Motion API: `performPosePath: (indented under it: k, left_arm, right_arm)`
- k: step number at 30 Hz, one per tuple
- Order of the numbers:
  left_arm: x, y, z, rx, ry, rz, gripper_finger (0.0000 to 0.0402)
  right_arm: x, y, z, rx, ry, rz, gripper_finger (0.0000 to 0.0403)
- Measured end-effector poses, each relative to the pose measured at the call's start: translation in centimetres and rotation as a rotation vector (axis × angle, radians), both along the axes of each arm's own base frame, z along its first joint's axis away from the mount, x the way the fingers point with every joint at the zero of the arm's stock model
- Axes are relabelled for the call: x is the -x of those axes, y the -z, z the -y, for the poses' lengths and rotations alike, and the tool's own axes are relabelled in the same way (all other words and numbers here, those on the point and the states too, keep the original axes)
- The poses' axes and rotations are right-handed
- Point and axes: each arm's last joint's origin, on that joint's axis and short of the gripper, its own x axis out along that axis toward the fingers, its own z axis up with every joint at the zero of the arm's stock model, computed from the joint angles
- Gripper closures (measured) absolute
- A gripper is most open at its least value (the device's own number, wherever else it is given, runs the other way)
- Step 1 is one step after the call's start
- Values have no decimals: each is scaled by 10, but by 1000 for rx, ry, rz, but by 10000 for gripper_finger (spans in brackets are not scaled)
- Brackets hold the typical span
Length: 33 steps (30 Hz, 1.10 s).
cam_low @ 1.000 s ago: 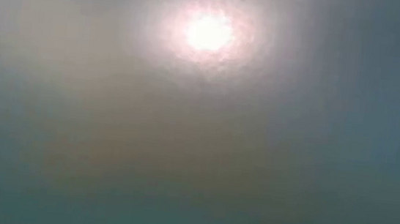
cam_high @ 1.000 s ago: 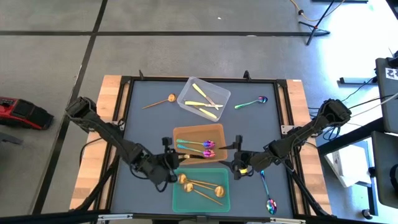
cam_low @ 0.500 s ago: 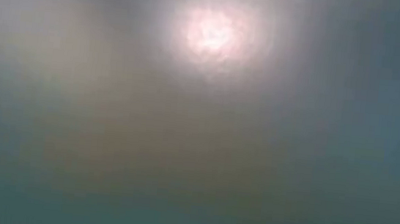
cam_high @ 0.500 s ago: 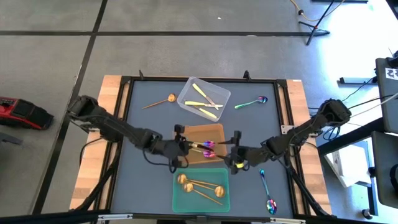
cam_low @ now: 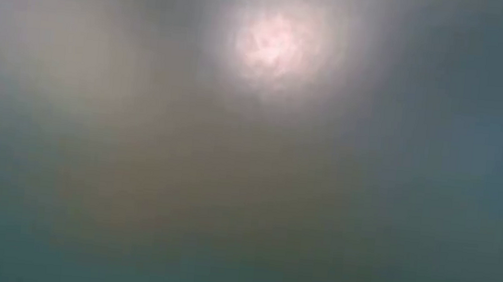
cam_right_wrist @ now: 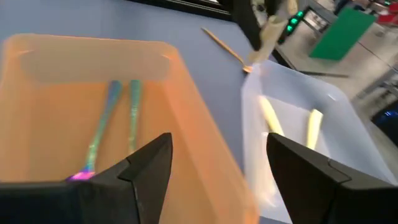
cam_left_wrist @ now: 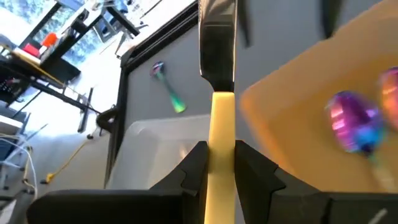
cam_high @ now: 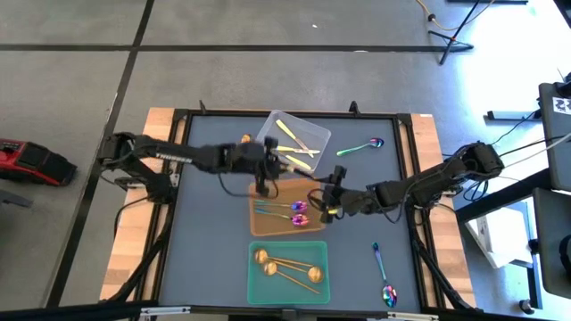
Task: Sort silverware by color (type)
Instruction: Put the yellow knife into the transparent bin, then put the gold spoon into the green bin
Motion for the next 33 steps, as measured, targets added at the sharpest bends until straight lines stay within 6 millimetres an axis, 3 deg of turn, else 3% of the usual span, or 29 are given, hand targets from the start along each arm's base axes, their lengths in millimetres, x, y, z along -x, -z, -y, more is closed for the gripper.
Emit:
performPosePath:
  k: [8,15,19,24,33]
  left_arm:
    - [20,-4,-94,-14,-27,102,345]
    - [32,25,-149,30,-73,98,345]
    - [35,43,-163,42,-113,50,345]
    - [34,48,-164,83,-135,44,333]
    - [36,47,-164,94,-214,24,258]
  right_arm:
    - [-5,0,33,-3,120,4,150]
    - [-7,0,56,-25,209,16,150]
    - [-7,-1,65,-28,237,25,150]
    - [-8,-2,72,-30,264,38,150]
    - [-7,-2,75,-31,272,37,150]
